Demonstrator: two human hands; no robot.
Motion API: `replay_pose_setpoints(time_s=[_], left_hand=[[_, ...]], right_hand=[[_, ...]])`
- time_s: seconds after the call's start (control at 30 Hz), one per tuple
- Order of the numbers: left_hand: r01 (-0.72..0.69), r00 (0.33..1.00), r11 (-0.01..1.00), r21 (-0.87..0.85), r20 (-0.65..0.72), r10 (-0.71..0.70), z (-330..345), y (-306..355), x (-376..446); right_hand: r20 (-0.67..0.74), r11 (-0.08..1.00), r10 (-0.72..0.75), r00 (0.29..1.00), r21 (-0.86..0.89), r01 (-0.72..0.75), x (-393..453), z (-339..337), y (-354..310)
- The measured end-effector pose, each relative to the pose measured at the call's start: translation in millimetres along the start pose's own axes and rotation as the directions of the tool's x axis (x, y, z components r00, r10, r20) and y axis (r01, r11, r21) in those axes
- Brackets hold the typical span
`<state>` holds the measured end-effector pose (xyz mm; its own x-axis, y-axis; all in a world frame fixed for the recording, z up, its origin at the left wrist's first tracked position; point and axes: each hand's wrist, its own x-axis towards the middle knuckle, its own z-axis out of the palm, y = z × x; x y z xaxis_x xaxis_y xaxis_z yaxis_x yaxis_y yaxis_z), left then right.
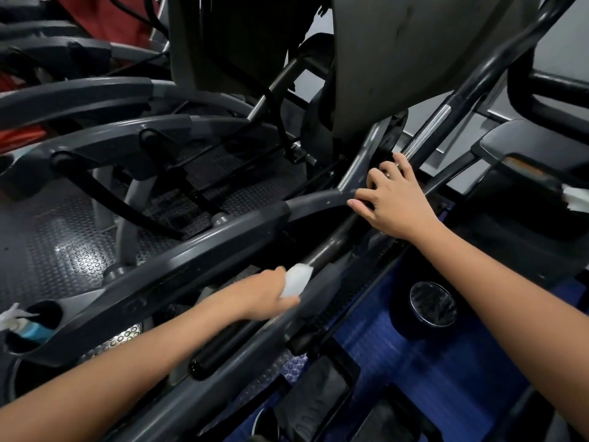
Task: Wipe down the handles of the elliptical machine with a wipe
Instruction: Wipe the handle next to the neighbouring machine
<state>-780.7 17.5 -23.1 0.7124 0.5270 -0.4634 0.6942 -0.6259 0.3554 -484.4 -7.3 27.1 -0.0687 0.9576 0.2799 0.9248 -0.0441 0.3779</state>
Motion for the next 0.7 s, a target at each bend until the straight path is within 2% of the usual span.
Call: replay_pose_setpoints(time_s=[0.13, 0.23, 0.33, 0.43, 0.5, 0.57, 0.7], left_hand=[[-0.015, 0.998, 0.998, -0.062, -0.067, 0.011, -16.5, 35.0, 50.1], [-0.065, 0.998, 0.964, -0.257, -0.019, 0.062, -20.2, 39.3, 74.9], [-0.057, 0.997, 0.899, -0.434, 0.015, 0.071, -11.4, 29.4, 82.3], [-0.068, 0.98, 0.765, -0.64, 0.099, 0.17, -8.9, 18.7, 64.6], [0.018, 0.964, 0.664, -0.747, 0.189, 0.187, -7.0, 8.4, 44.7], [0.074, 0.948, 0.64, -0.765, 0.252, 0.192, -3.8, -5.1, 22.6], [0.084, 0.921, 0.732, -0.676, 0.334, 0.203, 5.8, -39.4, -16.5]], right_hand=[[0.025, 1.0, 0.02, 0.999, 0.0, -0.02, 1.0, -2.1, -2.4], [0.044, 1.0, 0.025, 0.999, -0.002, -0.025, 1.2, -3.3, -4.4], [0.059, 1.0, 0.03, 0.998, -0.008, -0.03, 1.5, -5.4, -6.0], [0.059, 1.0, 0.017, 0.998, -0.016, -0.016, 0.1, -4.0, -12.4], [0.05, 1.0, -0.026, 0.998, -0.003, 0.026, -5.0, 3.8, -21.7], [0.028, 0.999, -0.052, 0.998, 0.006, 0.052, -10.6, 11.9, -31.2], [0.005, 0.996, -0.09, 0.996, 0.026, 0.089, -16.2, 17.7, -34.6]])
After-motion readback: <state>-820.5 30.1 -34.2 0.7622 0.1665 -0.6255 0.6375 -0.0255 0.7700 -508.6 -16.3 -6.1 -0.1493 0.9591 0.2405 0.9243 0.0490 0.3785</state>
